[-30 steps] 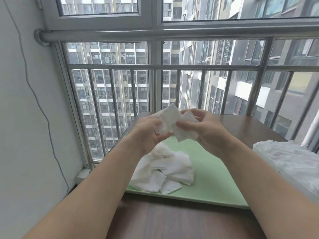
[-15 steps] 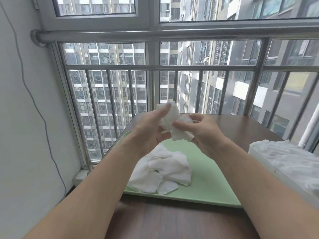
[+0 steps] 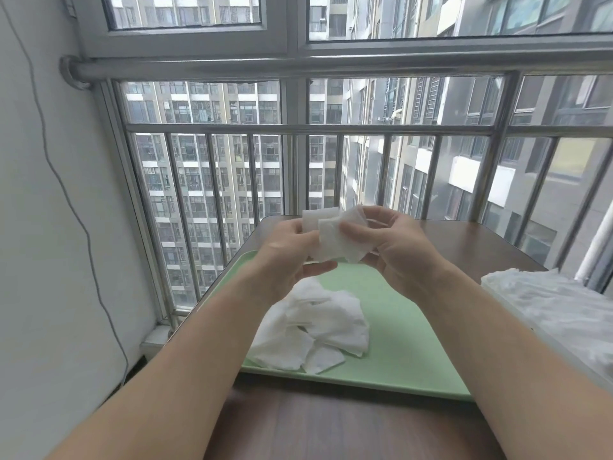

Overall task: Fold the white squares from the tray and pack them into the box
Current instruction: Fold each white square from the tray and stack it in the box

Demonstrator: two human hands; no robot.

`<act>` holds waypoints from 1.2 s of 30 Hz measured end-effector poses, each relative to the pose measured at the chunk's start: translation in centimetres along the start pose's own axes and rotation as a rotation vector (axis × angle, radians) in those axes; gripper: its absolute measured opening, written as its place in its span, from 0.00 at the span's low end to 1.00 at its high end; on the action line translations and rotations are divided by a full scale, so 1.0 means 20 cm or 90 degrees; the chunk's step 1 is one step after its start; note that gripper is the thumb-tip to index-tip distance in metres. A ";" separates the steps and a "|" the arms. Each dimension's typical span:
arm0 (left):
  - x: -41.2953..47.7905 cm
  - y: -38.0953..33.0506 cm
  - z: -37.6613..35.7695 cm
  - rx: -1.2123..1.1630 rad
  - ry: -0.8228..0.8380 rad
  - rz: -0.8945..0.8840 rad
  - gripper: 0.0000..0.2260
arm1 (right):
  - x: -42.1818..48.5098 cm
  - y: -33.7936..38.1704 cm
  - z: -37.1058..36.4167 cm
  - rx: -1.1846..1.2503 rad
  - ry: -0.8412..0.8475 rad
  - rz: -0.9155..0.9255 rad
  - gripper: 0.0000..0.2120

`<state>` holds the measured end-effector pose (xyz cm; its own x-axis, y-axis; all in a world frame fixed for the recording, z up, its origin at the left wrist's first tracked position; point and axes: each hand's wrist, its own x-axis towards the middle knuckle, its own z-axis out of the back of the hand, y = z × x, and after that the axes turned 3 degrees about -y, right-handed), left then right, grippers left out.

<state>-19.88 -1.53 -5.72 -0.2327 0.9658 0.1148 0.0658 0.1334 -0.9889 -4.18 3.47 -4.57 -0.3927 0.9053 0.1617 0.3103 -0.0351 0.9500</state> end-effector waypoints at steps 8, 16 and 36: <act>-0.01 -0.01 -0.02 -0.021 0.035 0.002 0.09 | 0.02 -0.01 0.03 -0.082 -0.068 0.076 0.14; -0.02 -0.01 0.00 0.061 0.060 0.068 0.09 | 0.02 0.08 0.09 -0.473 0.126 0.228 0.15; -0.04 0.00 0.00 0.042 0.261 0.094 0.14 | 0.01 0.06 0.07 -0.498 -0.002 0.308 0.15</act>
<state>-19.71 -2.35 -5.82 0.1805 0.9835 -0.0130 0.0046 -0.0140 -0.9999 -2.63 4.18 -3.88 -0.3701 0.7188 0.5885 -0.2342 -0.6852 0.6897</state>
